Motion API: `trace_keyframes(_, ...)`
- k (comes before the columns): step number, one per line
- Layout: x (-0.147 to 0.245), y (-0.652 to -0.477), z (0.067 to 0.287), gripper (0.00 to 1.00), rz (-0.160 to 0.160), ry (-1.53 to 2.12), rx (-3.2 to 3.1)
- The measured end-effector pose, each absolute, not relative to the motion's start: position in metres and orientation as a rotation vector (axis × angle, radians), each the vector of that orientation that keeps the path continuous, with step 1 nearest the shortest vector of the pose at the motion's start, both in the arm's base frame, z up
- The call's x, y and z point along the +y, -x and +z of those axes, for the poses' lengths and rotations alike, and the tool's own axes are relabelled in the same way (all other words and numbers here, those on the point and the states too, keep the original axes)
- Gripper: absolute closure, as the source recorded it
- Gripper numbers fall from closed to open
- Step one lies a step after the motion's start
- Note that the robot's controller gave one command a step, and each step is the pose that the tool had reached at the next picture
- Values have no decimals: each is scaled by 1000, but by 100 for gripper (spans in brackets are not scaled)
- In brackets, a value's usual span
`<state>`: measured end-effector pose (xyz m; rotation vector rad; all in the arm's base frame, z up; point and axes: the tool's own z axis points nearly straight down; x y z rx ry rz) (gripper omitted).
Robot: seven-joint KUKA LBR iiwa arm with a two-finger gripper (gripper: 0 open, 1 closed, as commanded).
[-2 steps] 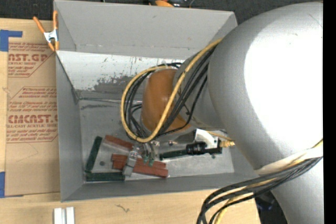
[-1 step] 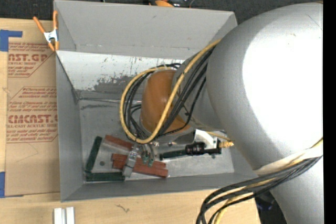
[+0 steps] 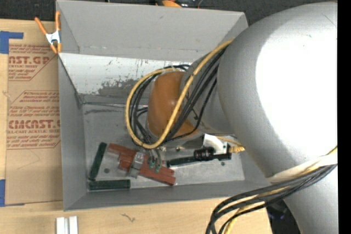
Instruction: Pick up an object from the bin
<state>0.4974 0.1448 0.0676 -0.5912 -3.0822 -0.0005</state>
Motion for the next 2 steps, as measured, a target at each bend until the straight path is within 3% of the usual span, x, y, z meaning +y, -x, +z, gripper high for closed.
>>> trace_keyframes(2, 147, -501, 190, 100, -1, 585, -3088)
